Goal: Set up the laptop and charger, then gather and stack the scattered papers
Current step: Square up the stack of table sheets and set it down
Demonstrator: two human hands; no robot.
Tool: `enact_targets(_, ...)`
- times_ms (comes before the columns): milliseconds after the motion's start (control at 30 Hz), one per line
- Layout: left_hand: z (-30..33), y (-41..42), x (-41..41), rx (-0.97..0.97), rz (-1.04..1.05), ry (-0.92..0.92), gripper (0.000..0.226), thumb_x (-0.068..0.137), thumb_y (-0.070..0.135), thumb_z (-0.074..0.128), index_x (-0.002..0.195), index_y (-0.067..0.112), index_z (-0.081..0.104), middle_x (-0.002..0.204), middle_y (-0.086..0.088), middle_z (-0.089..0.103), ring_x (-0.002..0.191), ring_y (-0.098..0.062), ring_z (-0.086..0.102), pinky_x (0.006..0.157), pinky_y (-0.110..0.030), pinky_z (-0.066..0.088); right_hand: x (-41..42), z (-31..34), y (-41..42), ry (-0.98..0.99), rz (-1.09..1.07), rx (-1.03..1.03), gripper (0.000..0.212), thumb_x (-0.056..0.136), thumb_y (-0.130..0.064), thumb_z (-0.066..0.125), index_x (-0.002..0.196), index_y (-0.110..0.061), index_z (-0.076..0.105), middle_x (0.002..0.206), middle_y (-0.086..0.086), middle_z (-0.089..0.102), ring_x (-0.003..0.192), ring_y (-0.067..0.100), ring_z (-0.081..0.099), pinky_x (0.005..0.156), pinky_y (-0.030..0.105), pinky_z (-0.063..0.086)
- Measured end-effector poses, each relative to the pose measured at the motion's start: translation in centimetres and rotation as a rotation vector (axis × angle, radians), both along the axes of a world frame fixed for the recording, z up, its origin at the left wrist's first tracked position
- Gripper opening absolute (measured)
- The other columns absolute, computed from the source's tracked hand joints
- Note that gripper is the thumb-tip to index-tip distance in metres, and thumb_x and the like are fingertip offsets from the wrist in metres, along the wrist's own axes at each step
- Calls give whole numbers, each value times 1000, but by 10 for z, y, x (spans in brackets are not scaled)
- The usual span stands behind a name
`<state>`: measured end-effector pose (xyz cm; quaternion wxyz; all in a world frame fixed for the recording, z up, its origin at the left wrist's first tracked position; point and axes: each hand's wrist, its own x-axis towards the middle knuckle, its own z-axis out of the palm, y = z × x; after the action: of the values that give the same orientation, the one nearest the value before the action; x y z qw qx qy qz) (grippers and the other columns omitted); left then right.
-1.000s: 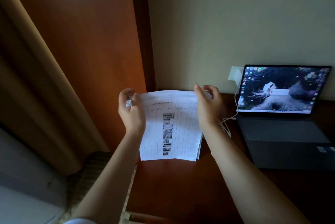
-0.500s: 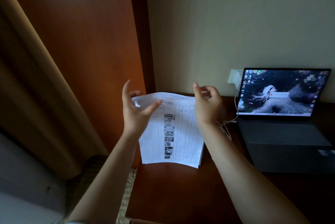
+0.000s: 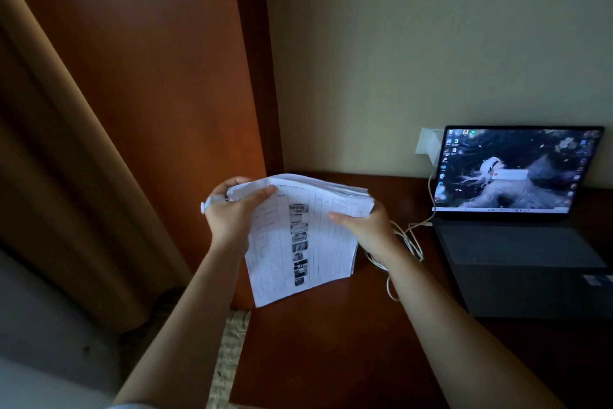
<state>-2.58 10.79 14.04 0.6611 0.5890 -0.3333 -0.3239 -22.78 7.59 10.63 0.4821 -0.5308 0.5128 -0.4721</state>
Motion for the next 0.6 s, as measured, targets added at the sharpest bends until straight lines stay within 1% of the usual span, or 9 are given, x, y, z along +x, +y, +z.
enact_targets(67,5,-1,-4,-14,-9,-1,37,63,19,86,89,15,61,94,-5,67,83,-22,67,62,-29,54,5,0,2,-28,-85,-22,22,73,-9,80,82,-24,68,82,-10,69,79,12,69,67,23,54)
enact_targets(133,12,-2,-1,-67,-26,7,38,64,19,86,90,21,60,101,-6,65,89,-25,67,66,-31,56,3,13,-2,-94,-108,-37,19,72,-9,81,75,-23,68,73,-11,69,66,2,68,62,22,55)
enact_targets(233,11,0,11,-100,-140,-61,62,64,18,87,111,39,52,113,-2,58,95,-18,64,75,-31,56,-7,22,-4,-113,-60,-29,19,71,-11,81,76,-24,69,69,-13,70,66,1,69,56,17,53)
enact_targets(300,-11,8,16,-23,-298,-73,77,63,10,86,123,36,46,109,-3,65,93,-18,68,76,-35,58,-11,11,2,-92,-39,41,18,71,-12,82,78,-24,69,72,-9,72,71,9,71,60,23,55)
enact_targets(367,-39,16,15,57,-382,-124,58,65,5,84,114,19,59,99,-7,71,91,-27,70,73,-41,60,-12,-1,9,-98,-19,112,18,71,-15,82,84,-23,71,82,-4,74,78,15,72,69,32,57)
enact_targets(400,-47,18,13,73,-378,-155,45,67,2,82,107,15,64,96,-8,72,89,-30,70,70,-38,60,-13,-3,9,-93,-6,119,19,72,-16,81,86,-22,71,84,-3,75,79,16,72,70,33,57)
enact_targets(433,-53,18,12,85,-342,-192,38,69,1,81,100,17,66,93,-6,72,86,-28,70,67,-33,60,-15,-4,8,-83,18,117,18,72,-16,81,87,-22,71,86,-2,75,79,16,72,70,32,56)
enact_targets(500,-55,15,10,107,-293,-246,37,68,6,82,94,27,64,92,0,70,81,-18,70,64,-30,59,-17,-3,6,-62,72,114,18,74,-16,80,88,-24,71,89,-3,74,83,15,72,71,30,55)
enact_targets(600,-51,14,1,89,-270,-156,40,70,4,80,94,28,59,91,2,67,78,-12,69,62,-31,58,-13,-3,10,-75,62,65,20,76,-13,78,85,-29,69,83,-12,72,81,5,70,66,21,54)
